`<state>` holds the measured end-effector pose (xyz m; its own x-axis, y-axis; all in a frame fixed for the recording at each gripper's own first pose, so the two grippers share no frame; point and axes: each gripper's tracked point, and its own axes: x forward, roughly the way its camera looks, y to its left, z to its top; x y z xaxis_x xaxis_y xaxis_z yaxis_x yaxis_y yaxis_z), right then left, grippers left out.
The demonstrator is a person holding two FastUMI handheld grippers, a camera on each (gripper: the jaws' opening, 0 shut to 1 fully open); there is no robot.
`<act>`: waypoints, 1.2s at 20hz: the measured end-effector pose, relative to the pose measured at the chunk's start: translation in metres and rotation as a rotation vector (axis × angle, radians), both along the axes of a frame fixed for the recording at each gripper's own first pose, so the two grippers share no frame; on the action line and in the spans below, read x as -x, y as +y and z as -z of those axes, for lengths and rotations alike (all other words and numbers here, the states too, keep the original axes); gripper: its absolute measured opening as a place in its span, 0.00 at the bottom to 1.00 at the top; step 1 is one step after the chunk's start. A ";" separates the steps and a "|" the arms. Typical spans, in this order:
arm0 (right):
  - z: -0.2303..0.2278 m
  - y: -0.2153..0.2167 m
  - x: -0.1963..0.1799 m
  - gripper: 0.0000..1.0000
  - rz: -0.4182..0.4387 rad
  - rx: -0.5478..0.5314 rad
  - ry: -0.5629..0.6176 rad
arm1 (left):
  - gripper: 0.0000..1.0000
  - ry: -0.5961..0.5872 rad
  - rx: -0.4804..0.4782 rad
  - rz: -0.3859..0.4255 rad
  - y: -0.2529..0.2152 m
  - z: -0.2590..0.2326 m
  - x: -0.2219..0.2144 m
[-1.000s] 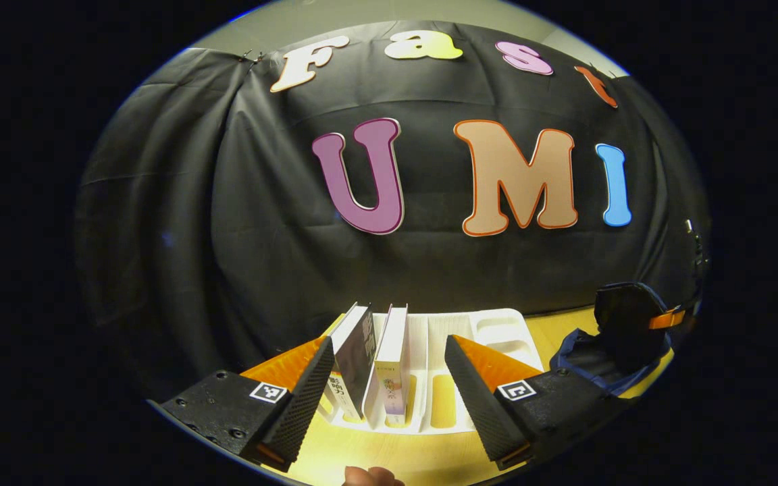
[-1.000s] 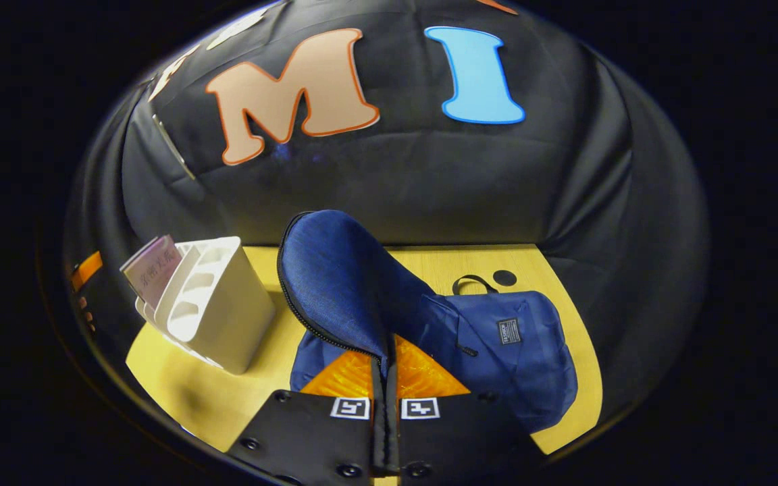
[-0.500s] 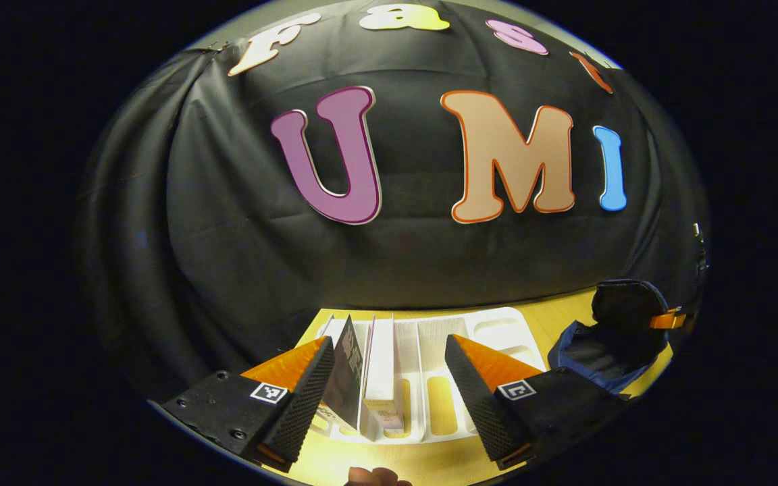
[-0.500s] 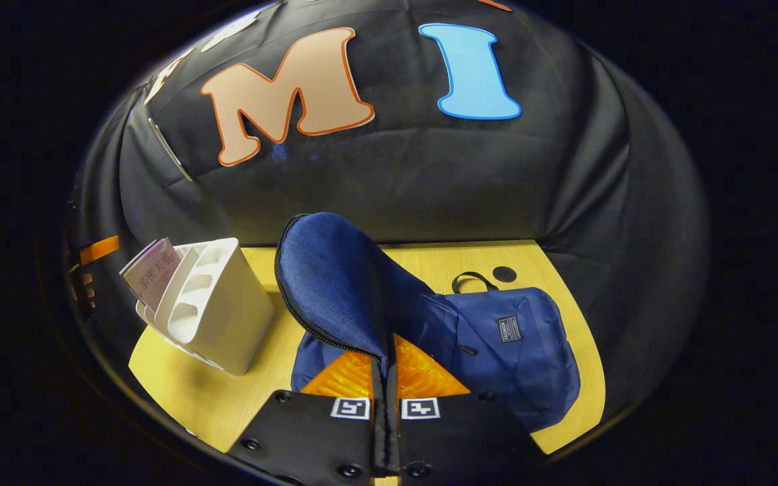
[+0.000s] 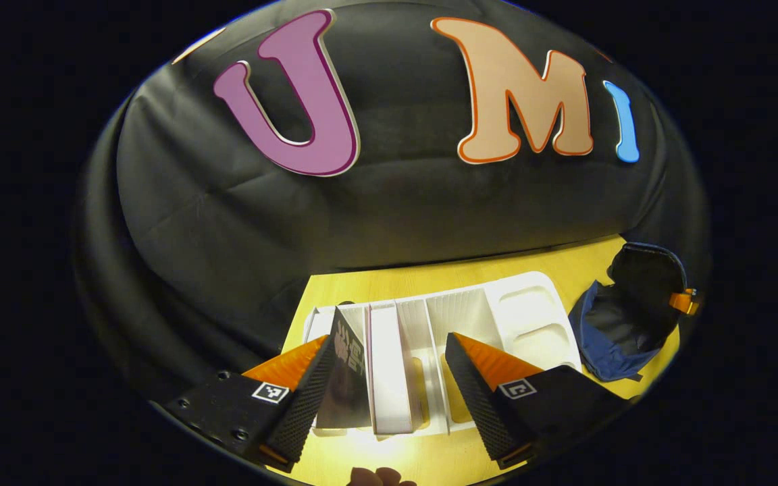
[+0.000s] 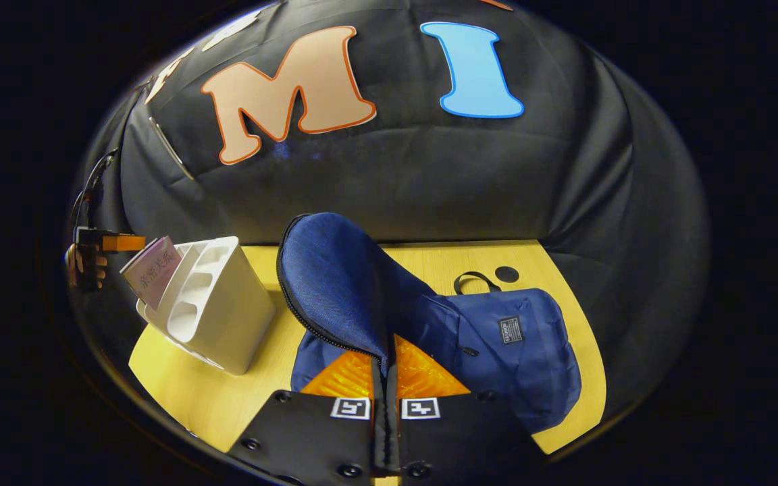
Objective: Open the schoolbag, grab two books from the bookshelf and put them into the schoolbag.
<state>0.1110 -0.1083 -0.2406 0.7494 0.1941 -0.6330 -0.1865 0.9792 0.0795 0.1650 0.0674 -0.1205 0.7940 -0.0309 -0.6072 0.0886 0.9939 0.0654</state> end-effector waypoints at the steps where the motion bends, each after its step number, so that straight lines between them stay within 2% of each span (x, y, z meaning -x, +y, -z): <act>1: 0.001 0.000 0.000 0.03 0.000 0.000 0.001 | 0.96 0.029 -0.005 0.006 0.001 0.007 -0.004; 6: -0.001 -0.001 -0.001 0.03 0.009 -0.019 0.003 | 0.95 0.200 -0.004 -0.001 0.003 0.044 -0.007; 15: -0.002 -0.001 -0.002 0.03 0.008 -0.013 0.000 | 0.84 0.341 -0.024 0.019 -0.003 0.071 -0.005; 19: -0.002 -0.001 -0.001 0.03 0.014 -0.015 0.000 | 0.67 0.387 -0.047 0.001 0.003 0.080 -0.003; 21: -0.004 -0.002 -0.002 0.03 0.021 -0.017 -0.001 | 0.46 0.408 -0.042 0.011 -0.001 0.087 -0.004; 24: -0.005 -0.002 -0.002 0.03 0.023 -0.014 -0.002 | 0.40 0.420 -0.026 0.044 -0.007 0.079 -0.003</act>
<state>0.1125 -0.1102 -0.2355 0.7553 0.1853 -0.6287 -0.1640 0.9821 0.0925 0.1681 0.0605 -0.1992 0.4759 -0.0397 -0.8786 0.1552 0.9871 0.0394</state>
